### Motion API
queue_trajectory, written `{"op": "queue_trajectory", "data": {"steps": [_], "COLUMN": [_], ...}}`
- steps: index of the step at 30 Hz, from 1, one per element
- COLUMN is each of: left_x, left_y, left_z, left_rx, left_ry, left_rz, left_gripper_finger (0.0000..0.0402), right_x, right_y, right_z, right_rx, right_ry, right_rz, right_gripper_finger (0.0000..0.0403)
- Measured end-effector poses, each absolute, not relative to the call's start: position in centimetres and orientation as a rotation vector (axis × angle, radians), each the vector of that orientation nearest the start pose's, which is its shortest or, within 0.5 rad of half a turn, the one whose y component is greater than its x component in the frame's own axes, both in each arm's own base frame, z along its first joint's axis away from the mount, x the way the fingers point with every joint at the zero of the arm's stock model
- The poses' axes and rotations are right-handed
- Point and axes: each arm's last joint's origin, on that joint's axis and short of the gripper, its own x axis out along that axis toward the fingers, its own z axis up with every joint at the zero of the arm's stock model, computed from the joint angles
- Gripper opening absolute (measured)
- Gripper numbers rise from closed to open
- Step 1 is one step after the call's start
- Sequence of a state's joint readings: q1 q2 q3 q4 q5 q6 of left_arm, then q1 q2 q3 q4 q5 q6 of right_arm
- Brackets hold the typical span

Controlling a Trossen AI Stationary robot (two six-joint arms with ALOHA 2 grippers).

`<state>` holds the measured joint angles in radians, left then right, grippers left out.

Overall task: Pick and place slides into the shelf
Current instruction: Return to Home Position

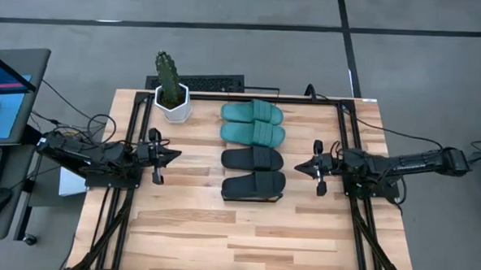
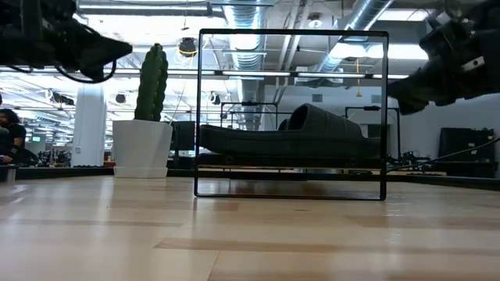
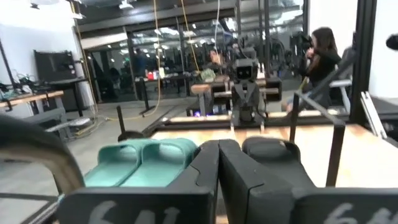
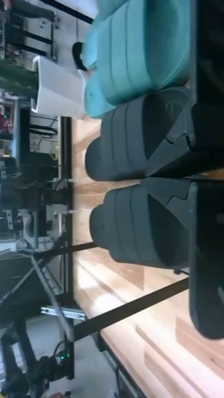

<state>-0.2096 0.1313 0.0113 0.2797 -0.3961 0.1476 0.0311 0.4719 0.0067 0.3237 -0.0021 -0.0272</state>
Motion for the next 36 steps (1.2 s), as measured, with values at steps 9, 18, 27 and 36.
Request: {"op": "queue_trajectory", "data": {"steps": [9, 18, 27, 36], "left_x": [10.3, 10.3, 10.4, 10.4], "left_y": [-1.5, -1.5, -1.6, -1.6], "left_z": [17.9, 17.9, 16.5, 16.3], "left_rx": [0.156, 0.184, 0.247, 0.146], "left_ry": [-0.104, -0.114, 0.032, 0.062], "left_rz": [0.054, 0.024, 0.009, 0.007], "left_gripper_finger": [0.0, 0.0, 0.0, 0.0], "right_x": [12.6, 12.5, 12.5, 12.5], "right_y": [0.8, 0.8, 0.8, 0.8], "right_z": [14.9, 14.7, 14.7, 14.7], "right_rx": [-0.022, 0.027, 0.053, 0.054], "right_ry": [0.192, 0.211, 0.212, 0.212], "right_rz": [0.064, 0.061, 0.057, 0.057], "right_gripper_finger": [0.0, 0.0, 0.0, 0.0]}}
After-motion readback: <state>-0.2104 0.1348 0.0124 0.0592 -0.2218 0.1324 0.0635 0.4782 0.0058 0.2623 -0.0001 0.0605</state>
